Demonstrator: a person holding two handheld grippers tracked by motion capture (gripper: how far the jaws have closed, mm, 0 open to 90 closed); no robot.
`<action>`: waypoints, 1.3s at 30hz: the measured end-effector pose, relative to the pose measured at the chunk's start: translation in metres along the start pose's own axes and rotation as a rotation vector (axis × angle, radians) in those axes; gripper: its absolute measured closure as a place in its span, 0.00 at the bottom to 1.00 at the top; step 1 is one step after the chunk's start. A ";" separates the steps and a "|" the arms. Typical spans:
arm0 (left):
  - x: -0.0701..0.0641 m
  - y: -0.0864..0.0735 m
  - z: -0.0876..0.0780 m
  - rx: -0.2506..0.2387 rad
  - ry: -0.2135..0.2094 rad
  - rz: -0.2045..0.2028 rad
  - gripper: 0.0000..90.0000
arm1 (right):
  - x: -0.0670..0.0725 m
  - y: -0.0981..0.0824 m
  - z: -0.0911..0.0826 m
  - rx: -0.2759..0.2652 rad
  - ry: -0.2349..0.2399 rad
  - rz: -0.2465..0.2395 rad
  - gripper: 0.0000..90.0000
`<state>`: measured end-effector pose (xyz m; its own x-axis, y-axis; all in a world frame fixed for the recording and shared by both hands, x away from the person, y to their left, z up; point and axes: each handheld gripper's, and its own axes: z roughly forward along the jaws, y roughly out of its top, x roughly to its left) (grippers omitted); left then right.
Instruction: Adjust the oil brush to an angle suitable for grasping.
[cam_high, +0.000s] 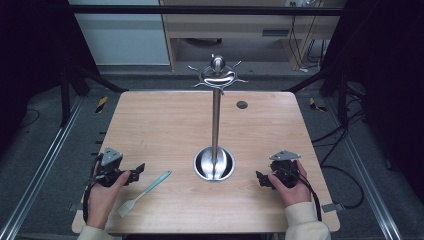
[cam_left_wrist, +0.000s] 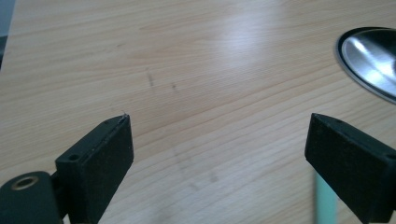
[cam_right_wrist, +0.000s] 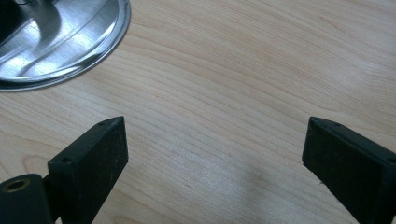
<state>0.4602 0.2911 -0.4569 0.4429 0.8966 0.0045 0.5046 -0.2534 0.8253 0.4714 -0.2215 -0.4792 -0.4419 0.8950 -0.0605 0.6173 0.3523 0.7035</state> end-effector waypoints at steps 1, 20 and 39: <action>-0.004 0.001 -0.001 -0.005 -0.006 0.011 0.11 | 0.000 0.000 0.000 0.003 0.003 0.004 0.08; -0.089 0.006 0.017 0.084 -0.252 0.231 0.49 | 0.001 0.001 0.000 0.003 0.006 -0.003 0.08; -0.084 -0.002 0.032 0.235 -0.253 0.260 0.97 | 0.001 0.001 0.000 0.008 0.003 -0.006 0.08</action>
<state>0.4457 0.2046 -0.4774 0.7309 0.6817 0.0325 0.4942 -0.5615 0.6637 0.4714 -0.2199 -0.4787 -0.4477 0.8920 -0.0623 0.6198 0.3598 0.6974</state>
